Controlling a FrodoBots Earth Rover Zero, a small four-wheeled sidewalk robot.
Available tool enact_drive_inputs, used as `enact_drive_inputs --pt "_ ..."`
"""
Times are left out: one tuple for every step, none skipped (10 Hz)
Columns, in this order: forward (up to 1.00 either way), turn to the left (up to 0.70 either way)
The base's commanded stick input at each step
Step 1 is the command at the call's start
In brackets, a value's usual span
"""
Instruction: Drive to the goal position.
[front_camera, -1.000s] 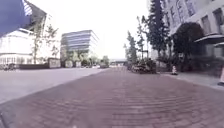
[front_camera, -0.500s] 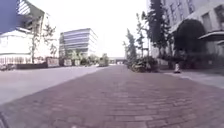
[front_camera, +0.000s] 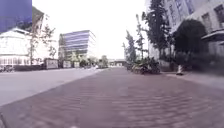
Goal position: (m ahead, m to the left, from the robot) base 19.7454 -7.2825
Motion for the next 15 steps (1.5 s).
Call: enact_drive_inputs --pt "0.70 0.00" --pt "0.70 0.00" --pt "0.70 0.00" --pt "0.70 0.00" --pt "0.70 0.00" --pt "0.70 0.00" --pt "0.70 0.00" --pt "0.70 0.00" --pt "0.70 0.00" --pt "0.70 0.00" --pt "0.70 0.00" --pt "0.70 0.00" --pt "0.70 0.00" --pt "0.70 0.00" --pt "0.70 0.00"
